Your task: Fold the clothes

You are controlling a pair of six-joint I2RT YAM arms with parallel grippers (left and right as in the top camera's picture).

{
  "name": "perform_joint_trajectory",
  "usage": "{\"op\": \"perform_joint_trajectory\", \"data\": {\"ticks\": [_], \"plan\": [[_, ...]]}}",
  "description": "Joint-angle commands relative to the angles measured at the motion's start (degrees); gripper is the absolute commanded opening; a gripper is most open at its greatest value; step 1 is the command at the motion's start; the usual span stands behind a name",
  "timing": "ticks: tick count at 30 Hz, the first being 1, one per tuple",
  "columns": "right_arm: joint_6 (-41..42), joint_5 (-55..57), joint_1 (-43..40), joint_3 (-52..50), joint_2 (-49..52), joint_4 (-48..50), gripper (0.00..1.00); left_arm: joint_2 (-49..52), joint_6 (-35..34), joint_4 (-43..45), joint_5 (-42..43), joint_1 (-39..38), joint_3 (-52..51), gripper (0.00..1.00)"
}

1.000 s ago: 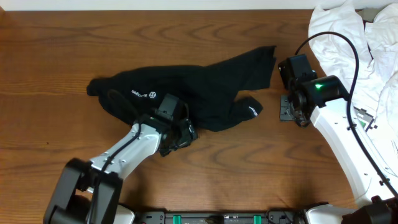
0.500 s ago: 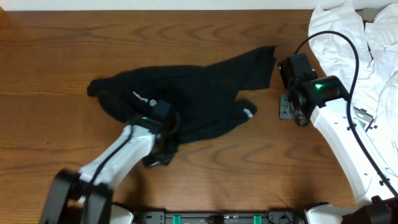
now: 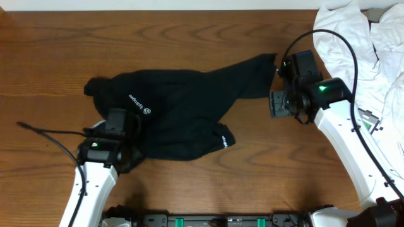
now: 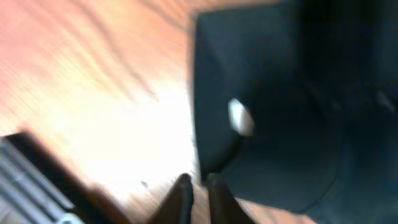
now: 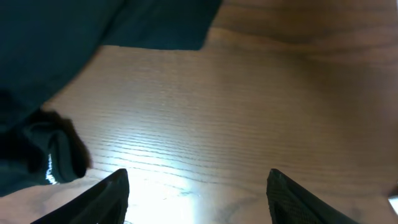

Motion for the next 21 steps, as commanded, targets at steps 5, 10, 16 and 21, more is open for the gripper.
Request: {"op": "perform_joint_trajectory", "data": {"ticks": [5,10,16,21], "plan": [[-2.2,-2.0,-0.4,-0.6,2.2,0.3,0.70,1.2,0.5,0.8,-7.2,4.0,0.4,0.38],[-2.0,-0.9,-0.4,-0.6,4.7,0.9,0.70,1.2,1.1,0.9,19.7,3.2,0.4,0.35],[-2.0,-1.0,-0.4,-0.6,6.9,1.7,0.71,1.2,1.4,4.1,31.1,-3.7,-0.1,0.36],[-2.0,-0.5,-0.4,-0.6,7.0,1.6,0.71,2.5,-4.7,8.8,31.1,-10.2,-2.5,0.37]]}}
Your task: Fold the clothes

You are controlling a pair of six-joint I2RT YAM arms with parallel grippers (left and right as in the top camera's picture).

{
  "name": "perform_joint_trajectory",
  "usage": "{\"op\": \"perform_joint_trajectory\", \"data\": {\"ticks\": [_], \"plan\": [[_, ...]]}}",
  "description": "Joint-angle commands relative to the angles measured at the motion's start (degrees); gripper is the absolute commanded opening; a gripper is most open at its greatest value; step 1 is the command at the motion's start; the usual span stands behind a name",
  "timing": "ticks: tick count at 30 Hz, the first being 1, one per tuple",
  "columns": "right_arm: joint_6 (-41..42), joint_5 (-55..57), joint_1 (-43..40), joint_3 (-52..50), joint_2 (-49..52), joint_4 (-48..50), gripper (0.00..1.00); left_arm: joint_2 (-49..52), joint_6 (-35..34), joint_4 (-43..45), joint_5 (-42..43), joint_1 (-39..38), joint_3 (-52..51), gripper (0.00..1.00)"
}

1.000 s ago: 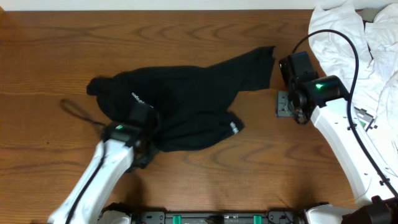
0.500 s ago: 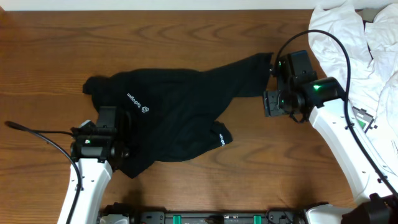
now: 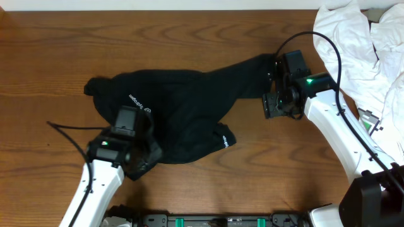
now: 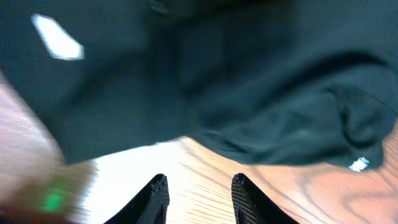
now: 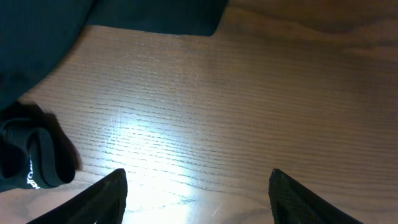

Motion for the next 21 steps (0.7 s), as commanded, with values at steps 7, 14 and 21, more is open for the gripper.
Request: {"op": "perform_joint_trajectory", "data": {"ticks": [7,14,21], "plan": [[-0.6,0.6,-0.4,-0.4,0.1,-0.2,0.72,7.3,-6.8,17.1,3.0,-12.2,-5.6,0.41],[-0.6,0.6,-0.4,-0.4,0.1,-0.4,0.72,19.2,-5.8,32.4,1.5,-18.6,-5.6,0.40],[-0.6,0.6,-0.4,-0.4,0.1,0.7,0.73,31.9,-9.1,34.4,4.0,-18.5,-5.6,0.40]]}}
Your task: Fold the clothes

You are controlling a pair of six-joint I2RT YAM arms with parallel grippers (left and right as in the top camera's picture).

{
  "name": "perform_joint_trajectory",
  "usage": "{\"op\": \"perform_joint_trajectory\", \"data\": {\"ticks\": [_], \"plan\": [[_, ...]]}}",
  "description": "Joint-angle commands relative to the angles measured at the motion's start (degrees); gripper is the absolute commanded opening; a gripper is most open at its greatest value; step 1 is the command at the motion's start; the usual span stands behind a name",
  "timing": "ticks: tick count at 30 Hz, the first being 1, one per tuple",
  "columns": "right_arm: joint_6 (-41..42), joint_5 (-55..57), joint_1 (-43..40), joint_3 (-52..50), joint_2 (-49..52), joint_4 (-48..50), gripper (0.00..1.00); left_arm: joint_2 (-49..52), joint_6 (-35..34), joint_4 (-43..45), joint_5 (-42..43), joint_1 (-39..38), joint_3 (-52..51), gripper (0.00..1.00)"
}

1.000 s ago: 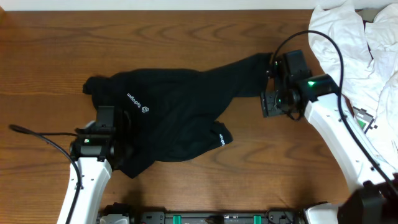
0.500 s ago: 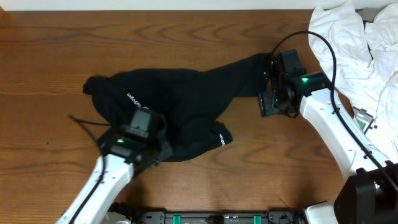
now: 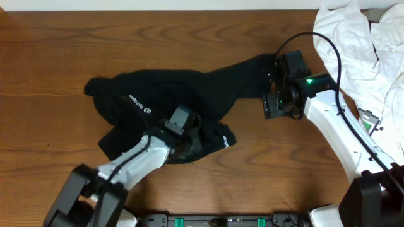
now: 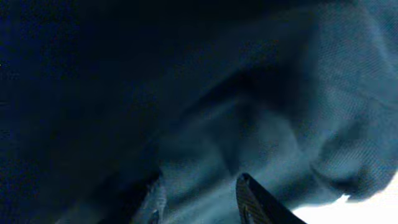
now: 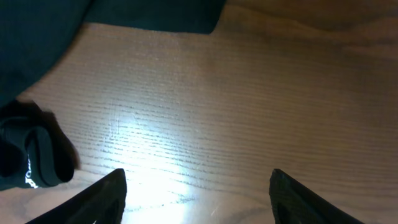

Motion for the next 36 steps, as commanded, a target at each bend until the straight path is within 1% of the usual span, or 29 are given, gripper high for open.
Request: {"op": "perform_joint_trajectory", "data": {"ticks": [1,4,8,9,11,12,14,15,16,18,21,26,30,33,36], "plan": [[-0.5,0.4,-0.4,-0.2,0.1,1.0,0.73,7.1,-1.9,-1.9,4.4,-0.2,-1.8,0.40],[-0.7,0.4,-0.4,-0.2,0.1,3.0,0.76,9.5,-1.7,-5.7,11.8,-0.2,-1.8,0.40],[-1.3,0.3,-0.4,-0.2,0.2,8.0,0.78,9.4,1.8,-13.4,16.8,-0.1,-1.8,0.39],[-1.5,0.3,-0.4,-0.2,0.3,9.4,0.79,9.1,3.7,-14.6,19.1,0.1,-1.8,0.36],[-2.2,0.3,-0.4,-0.2,0.4,12.6,0.80,8.4,9.4,-17.7,23.7,0.7,-1.8,0.36],[-2.2,0.4,-0.4,-0.2,0.5,14.2,0.80,7.8,11.9,-20.8,24.3,1.2,-1.8,0.36],[-2.3,0.3,-0.5,-0.2,0.9,17.4,0.81,6.7,16.5,-26.9,23.5,2.0,-1.8,0.36],[-2.3,0.3,-0.5,-0.2,1.1,19.0,0.81,6.1,18.6,-30.6,21.0,2.4,-1.8,0.36],[-2.2,0.3,-0.5,-0.2,1.6,20.1,0.81,5.8,19.2,-32.2,19.2,2.5,-1.8,0.36],[-2.2,-0.2,-0.7,-0.2,2.7,22.6,0.81,5.1,19.4,-35.4,12.5,2.6,-1.8,0.36],[-2.2,-1.5,-0.7,-0.2,5.4,24.9,0.80,4.6,19.4,-35.7,8.5,2.6,-1.8,0.36],[-2.2,-3.3,-0.7,-0.2,11.4,25.0,0.77,4.6,19.8,-34.9,8.0,2.6,-1.8,0.36],[-2.2,-0.1,-1.3,-0.2,15.5,25.2,0.75,4.6,19.8,-34.9,8.0,2.6,-1.8,0.36],[-2.2,1.2,-1.9,-0.2,17.1,25.3,0.75,4.6,19.8,-34.9,8.0,2.6,-1.8,0.37],[-2.1,1.2,-2.7,-0.2,17.7,25.2,0.71,4.6,19.8,-34.9,8.0,2.6,-1.8,0.37]]}}
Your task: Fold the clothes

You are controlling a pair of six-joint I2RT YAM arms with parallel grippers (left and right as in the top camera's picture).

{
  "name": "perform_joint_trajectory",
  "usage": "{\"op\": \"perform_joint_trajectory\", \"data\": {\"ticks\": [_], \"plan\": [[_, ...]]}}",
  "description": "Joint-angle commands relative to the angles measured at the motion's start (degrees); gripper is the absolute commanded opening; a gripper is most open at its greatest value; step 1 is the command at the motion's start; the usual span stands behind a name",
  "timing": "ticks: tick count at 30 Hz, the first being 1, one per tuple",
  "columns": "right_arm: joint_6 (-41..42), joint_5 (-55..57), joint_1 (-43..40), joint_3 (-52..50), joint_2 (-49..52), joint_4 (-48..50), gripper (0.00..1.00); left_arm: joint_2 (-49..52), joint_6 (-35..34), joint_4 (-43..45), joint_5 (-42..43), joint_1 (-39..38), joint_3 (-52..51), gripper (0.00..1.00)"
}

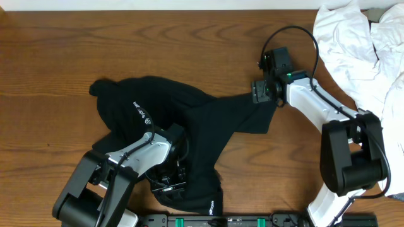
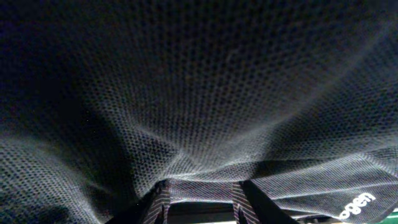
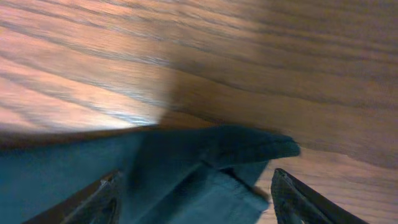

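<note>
A black garment (image 1: 208,126) with a white logo lies crumpled across the table's middle, one part trailing toward the front edge. My left gripper (image 1: 172,157) is buried in its lower folds. In the left wrist view, mesh fabric (image 2: 199,93) fills the frame and drapes over the left gripper (image 2: 200,200), whose jaws stand apart. My right gripper (image 1: 264,94) sits at the garment's right sleeve end. In the right wrist view the right gripper (image 3: 199,199) is open wide, with the sleeve end (image 3: 211,162) lying between its fingers.
A pile of white clothes (image 1: 360,44) fills the back right corner. The right arm's black cable (image 1: 297,31) loops above it. Bare wooden table (image 1: 63,44) shows to the left and behind. The table's front edge runs close to the garment's lowest fold.
The right gripper went from bare wood beside the sleeve to over the sleeve end. The garment shifted: its lower cuff now lies near the front edge. The left gripper is deeper in cloth.
The left gripper was shut at the garment's lower left corner while the right stood open beside the right sleeve. The left then opened and stood further right along the hem, then in the middle folds. Now the garment is bunched toward the front, with the right gripper over the sleeve.
</note>
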Motion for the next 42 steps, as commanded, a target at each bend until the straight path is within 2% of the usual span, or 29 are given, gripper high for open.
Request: {"op": "perform_joint_trajectory", "data": {"ticks": [1,6,21,25,29,31,35,39,42], "plan": [[-0.5,1.4,-1.4,-0.1,0.3,0.1,0.69,0.0,1.5,0.6,-5.7,0.5,-0.1,0.37],[-0.2,0.8,-1.8,-0.1,0.4,-0.2,0.57,0.0,1.5,0.7,-5.7,0.5,-0.1,0.37],[1.7,-4.8,-1.7,-0.1,5.0,1.0,0.59,0.0,1.5,0.7,-5.6,0.5,-0.1,0.37],[1.7,-4.8,-1.7,-0.1,5.2,2.1,0.43,0.0,1.5,0.6,-5.7,0.5,-0.1,0.36],[1.7,-3.6,-1.8,-0.1,5.2,2.6,0.11,0.0,1.5,0.6,-5.7,0.5,-0.1,0.37],[1.7,-2.3,-1.9,0.0,5.2,2.5,0.01,0.0,1.5,0.6,-5.7,0.5,-0.1,0.37],[1.7,2.6,-2.3,0.1,3.9,1.3,0.04,0.0,1.7,0.6,-5.7,0.5,-0.1,0.37],[1.7,6.3,-2.8,0.1,1.6,0.2,0.17,0.0,1.7,0.7,-5.7,0.5,-0.1,0.37],[1.7,6.2,-2.9,0.1,0.5,-0.4,0.18,0.0,1.7,0.7,-5.6,0.5,-0.1,0.37]]}}
